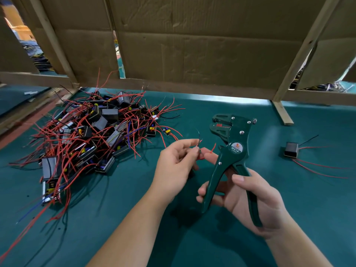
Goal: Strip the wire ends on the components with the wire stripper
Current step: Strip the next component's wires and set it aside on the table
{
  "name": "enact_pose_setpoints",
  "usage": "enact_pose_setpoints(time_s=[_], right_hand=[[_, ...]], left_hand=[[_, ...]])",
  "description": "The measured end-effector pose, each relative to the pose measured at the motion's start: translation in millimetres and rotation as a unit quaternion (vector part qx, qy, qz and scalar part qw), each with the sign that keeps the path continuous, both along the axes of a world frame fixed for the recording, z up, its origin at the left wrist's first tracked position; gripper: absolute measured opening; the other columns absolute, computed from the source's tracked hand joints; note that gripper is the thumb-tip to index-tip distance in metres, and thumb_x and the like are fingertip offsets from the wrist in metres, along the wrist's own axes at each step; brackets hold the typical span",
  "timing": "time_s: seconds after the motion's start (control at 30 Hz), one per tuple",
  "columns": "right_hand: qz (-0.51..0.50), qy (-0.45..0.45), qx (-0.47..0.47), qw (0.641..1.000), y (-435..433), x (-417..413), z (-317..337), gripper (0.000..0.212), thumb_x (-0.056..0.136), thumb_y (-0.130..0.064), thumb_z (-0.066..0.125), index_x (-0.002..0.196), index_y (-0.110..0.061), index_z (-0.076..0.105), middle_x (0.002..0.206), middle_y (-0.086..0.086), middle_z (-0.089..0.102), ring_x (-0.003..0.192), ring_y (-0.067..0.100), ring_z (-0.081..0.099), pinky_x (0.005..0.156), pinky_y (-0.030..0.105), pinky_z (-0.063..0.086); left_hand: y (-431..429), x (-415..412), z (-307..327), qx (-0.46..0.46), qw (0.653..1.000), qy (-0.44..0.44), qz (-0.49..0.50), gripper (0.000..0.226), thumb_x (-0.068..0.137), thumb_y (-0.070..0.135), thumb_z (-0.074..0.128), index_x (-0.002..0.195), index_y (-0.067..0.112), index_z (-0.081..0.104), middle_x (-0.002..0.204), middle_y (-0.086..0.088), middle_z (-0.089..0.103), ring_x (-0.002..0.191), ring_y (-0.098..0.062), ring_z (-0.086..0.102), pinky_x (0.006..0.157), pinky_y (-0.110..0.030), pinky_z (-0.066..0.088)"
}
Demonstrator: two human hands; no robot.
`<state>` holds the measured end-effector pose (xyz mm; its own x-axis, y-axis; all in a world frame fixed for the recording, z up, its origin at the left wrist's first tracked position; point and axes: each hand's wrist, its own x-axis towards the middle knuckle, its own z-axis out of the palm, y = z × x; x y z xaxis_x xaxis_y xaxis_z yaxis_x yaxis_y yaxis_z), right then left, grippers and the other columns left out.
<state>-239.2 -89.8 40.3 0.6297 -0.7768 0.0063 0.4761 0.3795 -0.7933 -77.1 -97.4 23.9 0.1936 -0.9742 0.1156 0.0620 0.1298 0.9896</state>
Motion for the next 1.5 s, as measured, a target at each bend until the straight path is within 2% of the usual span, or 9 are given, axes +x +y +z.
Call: enact_pose_setpoints(time_s=[0.1,0.17,0.27,0.33,0.43,0.57,0.83,1.1,1.5], right_hand=[[0.031,0.016,-0.020,0.999,2.3,-3.2,0.4,0.074,0.067,-0.025,0.081,0.130,0.002,0.054,0.129,0.034,0.050,0.083,0.044,0.060,0.078,0.059,0.047],[0.060,0.009,-0.028,0.998,3.3,-6.9,1.1,0.069,0.073,-0.024,0.077,0.132,0.003,0.051,0.128,0.042,0.041,0.085,0.044,0.059,0.079,0.059,0.046],[0.090,-0.035,-0.003,0.995,2.7,-12.0,2.1,0.068,0.078,-0.023,0.072,0.133,0.008,0.046,0.133,0.038,0.043,0.088,0.043,0.060,0.082,0.058,0.047],[0.085,-0.025,0.020,0.996,0.4,-15.0,0.6,0.070,0.074,-0.023,0.076,0.131,0.007,0.049,0.120,0.035,0.055,0.085,0.043,0.061,0.080,0.057,0.049],[0.102,0.004,0.031,0.994,0.3,-15.8,-2.8,0.072,0.070,-0.025,0.079,0.128,0.009,0.050,0.106,0.033,0.059,0.082,0.044,0.060,0.080,0.058,0.048],[0.151,0.004,0.025,0.988,2.1,-12.4,-2.3,0.070,0.080,-0.023,0.070,0.133,0.013,0.041,0.105,0.031,0.057,0.085,0.042,0.058,0.083,0.058,0.045],[0.165,0.021,0.016,0.986,1.9,-14.6,-3.6,0.066,0.082,-0.024,0.069,0.131,0.012,0.043,0.098,0.028,0.057,0.084,0.042,0.059,0.081,0.057,0.046],[0.144,0.066,0.017,0.987,3.4,-12.9,-6.0,0.058,0.080,-0.030,0.074,0.120,0.008,0.056,0.088,0.026,0.060,0.073,0.040,0.061,0.072,0.055,0.050],[0.115,0.098,0.026,0.988,5.6,-11.0,-4.6,0.058,0.073,-0.035,0.080,0.110,0.005,0.062,0.081,0.027,0.060,0.067,0.039,0.061,0.067,0.053,0.051]], left_hand=[[2.0,1.5,2.3,-0.002,1.000,0.018,0.019,0.012,0.092,0.015,0.061,0.084,0.019,0.069,0.070,0.005,0.072,0.050,-0.003,0.048,0.049,-0.015,0.041],[3.0,5.9,3.9,-0.029,0.999,0.013,0.037,0.012,0.090,0.018,0.063,0.080,0.018,0.069,0.064,0.009,0.067,0.052,-0.001,0.049,0.054,-0.013,0.041],[4.3,17.1,9.4,-0.080,0.996,0.012,0.045,0.013,0.090,0.020,0.064,0.078,0.021,0.068,0.064,0.013,0.063,0.060,0.002,0.052,0.062,-0.012,0.043],[5.5,22.0,13.2,-0.095,0.995,0.019,0.026,0.012,0.088,0.021,0.062,0.077,0.022,0.069,0.069,0.014,0.064,0.064,0.002,0.055,0.066,-0.013,0.045],[7.0,23.3,15.6,-0.105,0.994,0.021,-0.011,0.011,0.085,0.018,0.059,0.078,0.021,0.067,0.074,0.012,0.066,0.069,0.001,0.055,0.069,-0.012,0.044],[9.0,24.6,16.6,-0.120,0.992,-0.022,-0.027,0.009,0.086,0.016,0.058,0.079,0.016,0.063,0.069,0.011,0.057,0.067,-0.004,0.047,0.064,-0.014,0.040],[11.2,34.1,21.7,-0.143,0.980,-0.136,-0.031,0.013,0.087,0.011,0.058,0.078,0.021,0.060,0.069,0.013,0.056,0.062,0.002,0.046,0.062,-0.010,0.037],[12.2,41.8,22.3,-0.193,0.934,-0.301,0.028,0.005,0.086,0.014,0.062,0.081,0.015,0.064,0.076,-0.001,0.056,0.072,-0.012,0.052,0.067,-0.021,0.040],[13.9,43.4,26.1,-0.216,0.914,-0.341,0.047,0.006,0.087,0.017,0.061,0.082,0.016,0.064,0.073,0.003,0.050,0.070,-0.009,0.048,0.067,-0.015,0.034]])
